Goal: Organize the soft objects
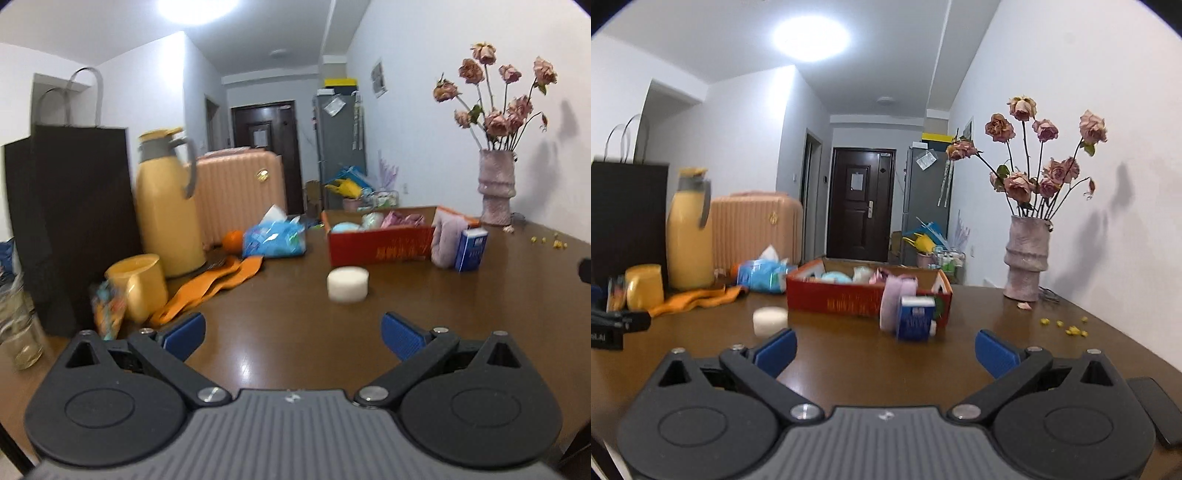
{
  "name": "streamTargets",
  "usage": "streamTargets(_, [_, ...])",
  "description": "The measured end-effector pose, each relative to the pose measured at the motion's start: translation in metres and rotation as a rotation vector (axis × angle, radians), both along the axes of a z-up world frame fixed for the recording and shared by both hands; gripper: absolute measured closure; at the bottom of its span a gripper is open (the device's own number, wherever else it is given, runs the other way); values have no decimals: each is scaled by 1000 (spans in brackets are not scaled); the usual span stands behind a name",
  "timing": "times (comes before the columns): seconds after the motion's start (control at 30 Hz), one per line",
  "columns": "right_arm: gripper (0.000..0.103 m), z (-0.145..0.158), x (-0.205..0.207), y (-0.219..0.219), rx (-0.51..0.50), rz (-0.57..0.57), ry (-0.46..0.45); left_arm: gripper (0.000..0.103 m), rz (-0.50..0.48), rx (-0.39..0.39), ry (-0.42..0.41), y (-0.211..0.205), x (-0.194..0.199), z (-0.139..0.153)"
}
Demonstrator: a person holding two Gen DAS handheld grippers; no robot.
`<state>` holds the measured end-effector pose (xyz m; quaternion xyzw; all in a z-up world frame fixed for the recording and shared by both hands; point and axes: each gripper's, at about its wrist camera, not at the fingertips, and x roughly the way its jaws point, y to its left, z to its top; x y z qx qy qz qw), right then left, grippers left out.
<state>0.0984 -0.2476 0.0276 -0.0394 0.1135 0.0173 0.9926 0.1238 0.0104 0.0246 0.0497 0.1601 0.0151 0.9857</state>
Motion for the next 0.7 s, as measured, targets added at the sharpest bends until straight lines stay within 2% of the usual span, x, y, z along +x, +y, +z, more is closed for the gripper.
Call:
streamTargets(0.17, [0,-20,-52,7,84,20,30,0,4,16,-28,4,-44,-11])
streamTargets(0.27, [0,-23,-72,12,90,45,26,0,-7,9,-43,6,-59,-9])
streamTargets(0.37, [0,-19,-72,18,56,59,16,0,-5,6,-52,7,-61,-4])
streamTargets(0.7, [0,-20,-60,13,91,48,39,0,-64,4,-33,0,-50,-7])
